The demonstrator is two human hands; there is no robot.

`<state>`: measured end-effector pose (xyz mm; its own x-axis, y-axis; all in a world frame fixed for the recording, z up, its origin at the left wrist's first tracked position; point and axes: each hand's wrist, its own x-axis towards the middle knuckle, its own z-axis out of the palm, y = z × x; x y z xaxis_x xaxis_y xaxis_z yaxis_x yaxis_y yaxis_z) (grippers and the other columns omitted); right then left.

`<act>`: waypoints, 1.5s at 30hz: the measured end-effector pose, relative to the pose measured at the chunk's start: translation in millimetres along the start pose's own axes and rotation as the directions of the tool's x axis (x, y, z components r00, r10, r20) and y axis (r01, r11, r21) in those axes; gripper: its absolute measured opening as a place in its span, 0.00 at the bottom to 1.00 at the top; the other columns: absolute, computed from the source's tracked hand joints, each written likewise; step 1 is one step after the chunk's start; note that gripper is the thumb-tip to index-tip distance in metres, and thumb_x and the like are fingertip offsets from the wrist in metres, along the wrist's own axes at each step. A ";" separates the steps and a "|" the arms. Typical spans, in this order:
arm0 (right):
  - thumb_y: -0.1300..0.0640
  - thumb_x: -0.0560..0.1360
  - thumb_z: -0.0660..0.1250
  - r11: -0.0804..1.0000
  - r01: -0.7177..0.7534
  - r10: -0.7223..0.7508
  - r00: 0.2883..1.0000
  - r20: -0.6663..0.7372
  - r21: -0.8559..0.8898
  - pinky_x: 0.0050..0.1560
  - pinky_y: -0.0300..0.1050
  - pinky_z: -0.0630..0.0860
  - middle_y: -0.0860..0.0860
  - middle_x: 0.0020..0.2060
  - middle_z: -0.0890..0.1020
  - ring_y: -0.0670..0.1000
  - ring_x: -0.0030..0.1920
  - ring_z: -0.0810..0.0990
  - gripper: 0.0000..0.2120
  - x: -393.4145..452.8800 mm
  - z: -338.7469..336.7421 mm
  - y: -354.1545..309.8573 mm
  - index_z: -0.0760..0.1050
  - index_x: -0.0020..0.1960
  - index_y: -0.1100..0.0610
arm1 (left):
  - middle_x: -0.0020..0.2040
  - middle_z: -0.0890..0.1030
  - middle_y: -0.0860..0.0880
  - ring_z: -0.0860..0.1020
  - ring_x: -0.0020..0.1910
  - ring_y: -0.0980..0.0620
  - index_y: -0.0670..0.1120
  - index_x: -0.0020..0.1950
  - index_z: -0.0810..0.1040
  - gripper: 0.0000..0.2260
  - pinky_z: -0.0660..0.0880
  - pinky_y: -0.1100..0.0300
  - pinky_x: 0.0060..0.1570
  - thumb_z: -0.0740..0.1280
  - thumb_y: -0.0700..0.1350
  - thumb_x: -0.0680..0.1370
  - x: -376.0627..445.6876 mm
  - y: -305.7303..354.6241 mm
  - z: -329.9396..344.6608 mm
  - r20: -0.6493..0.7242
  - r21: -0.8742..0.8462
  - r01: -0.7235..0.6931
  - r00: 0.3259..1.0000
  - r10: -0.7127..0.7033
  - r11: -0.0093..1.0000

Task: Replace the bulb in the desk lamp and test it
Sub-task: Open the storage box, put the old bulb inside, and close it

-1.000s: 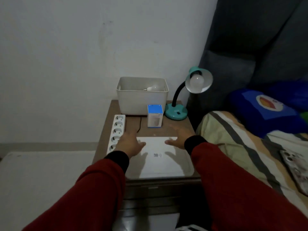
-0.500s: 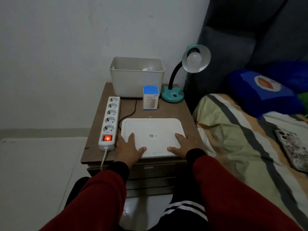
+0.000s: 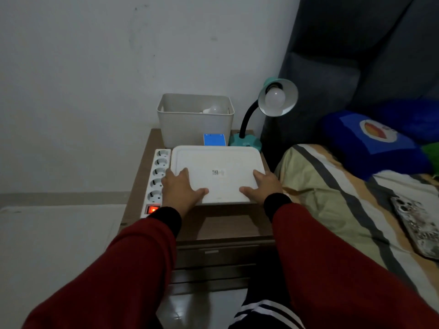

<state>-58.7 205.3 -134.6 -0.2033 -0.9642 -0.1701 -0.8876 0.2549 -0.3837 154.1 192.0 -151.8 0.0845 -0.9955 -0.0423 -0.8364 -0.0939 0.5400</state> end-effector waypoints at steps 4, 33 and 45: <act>0.43 0.72 0.66 0.996 0.081 -0.078 0.994 -0.072 0.029 0.71 0.48 0.61 0.61 0.72 0.62 0.60 0.71 0.62 0.36 26.2 -31.9 -35.4 0.60 0.74 0.58 | 0.72 0.61 0.35 0.59 0.71 0.36 0.45 0.69 0.65 0.38 0.62 0.46 0.70 0.69 0.64 0.66 31.2 6.8 -39.7 -0.085 -0.047 -0.059 0.995 0.055 0.997; 0.41 0.76 0.61 0.979 0.083 -0.064 0.993 -0.103 0.184 0.73 0.45 0.54 0.60 0.75 0.56 0.57 0.75 0.56 0.34 238.1 -53.6 -137.1 0.59 0.74 0.60 | 0.65 0.70 0.37 0.66 0.66 0.39 0.40 0.67 0.70 0.35 0.64 0.52 0.65 0.65 0.64 0.70 246.1 25.6 -94.3 -0.093 -0.032 -0.024 0.995 0.021 0.999; 0.42 0.77 0.59 0.987 0.081 -0.068 0.993 -0.095 0.141 0.69 0.45 0.62 0.62 0.72 0.59 0.59 0.71 0.64 0.31 247.9 -49.2 -137.4 0.62 0.72 0.60 | 0.63 0.69 0.37 0.68 0.63 0.38 0.42 0.64 0.71 0.26 0.67 0.52 0.60 0.61 0.61 0.75 271.7 18.4 -90.4 -0.001 0.102 -0.069 0.998 0.070 0.992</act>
<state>-7.4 -72.3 -79.4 -0.1807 -0.9819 -0.0562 -0.8340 0.1832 -0.5204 210.6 -79.3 -77.4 0.0262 -0.9996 -0.0040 -0.8913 -0.0252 0.4528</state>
